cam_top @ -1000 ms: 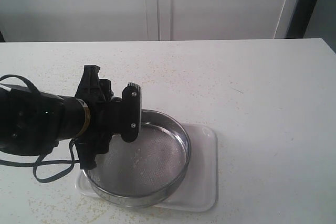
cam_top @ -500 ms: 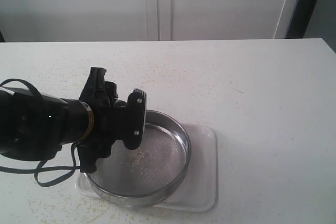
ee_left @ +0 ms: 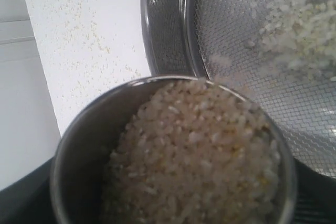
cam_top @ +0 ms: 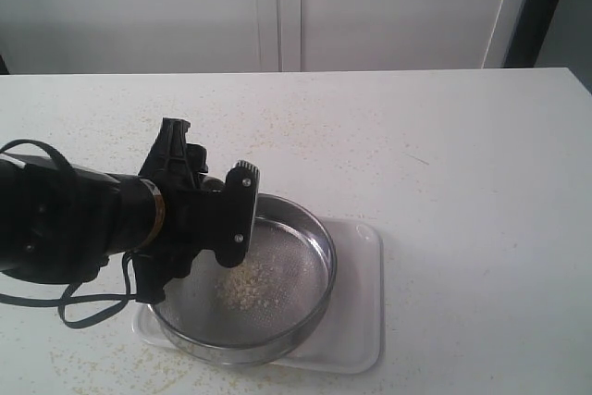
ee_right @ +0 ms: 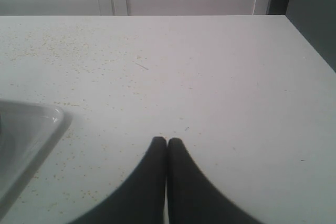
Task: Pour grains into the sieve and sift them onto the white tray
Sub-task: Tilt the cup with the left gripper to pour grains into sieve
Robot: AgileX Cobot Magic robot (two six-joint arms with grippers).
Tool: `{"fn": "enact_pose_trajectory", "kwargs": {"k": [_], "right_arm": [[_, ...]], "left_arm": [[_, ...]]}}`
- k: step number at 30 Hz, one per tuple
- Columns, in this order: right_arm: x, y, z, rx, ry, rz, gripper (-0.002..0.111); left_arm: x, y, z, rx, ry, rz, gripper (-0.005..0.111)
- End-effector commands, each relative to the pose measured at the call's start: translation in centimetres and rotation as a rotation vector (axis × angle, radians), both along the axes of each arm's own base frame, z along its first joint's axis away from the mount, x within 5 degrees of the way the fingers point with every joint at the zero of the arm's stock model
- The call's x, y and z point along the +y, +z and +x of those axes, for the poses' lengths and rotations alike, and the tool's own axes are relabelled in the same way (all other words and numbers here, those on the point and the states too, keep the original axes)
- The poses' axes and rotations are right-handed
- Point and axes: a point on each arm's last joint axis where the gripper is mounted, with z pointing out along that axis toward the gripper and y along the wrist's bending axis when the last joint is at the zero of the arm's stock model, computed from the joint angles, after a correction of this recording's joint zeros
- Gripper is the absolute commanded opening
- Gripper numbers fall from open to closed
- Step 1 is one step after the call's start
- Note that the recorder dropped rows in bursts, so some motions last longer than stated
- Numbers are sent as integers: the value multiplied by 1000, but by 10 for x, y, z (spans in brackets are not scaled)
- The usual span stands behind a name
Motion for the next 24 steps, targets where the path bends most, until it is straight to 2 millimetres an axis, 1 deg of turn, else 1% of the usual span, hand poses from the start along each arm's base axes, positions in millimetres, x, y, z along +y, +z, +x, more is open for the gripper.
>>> {"fn": "enact_pose_trajectory", "kwargs": {"k": [1,5,18,24], "right_arm": [[0,-2,0,-4,0,-2,0],[0,-2,0,-4,0,-2,0],[0,-2,0,-4,0,-2,0],[0,-2,0,-4,0,-2,0]], "left_arm": [[-1,5,1,-29,-9,15,0],[-1,5,1,-44,-61,69,0],[-3,6,1,-56,-106,86,0],[-3,11,4,-63,-67,74,0]]}}
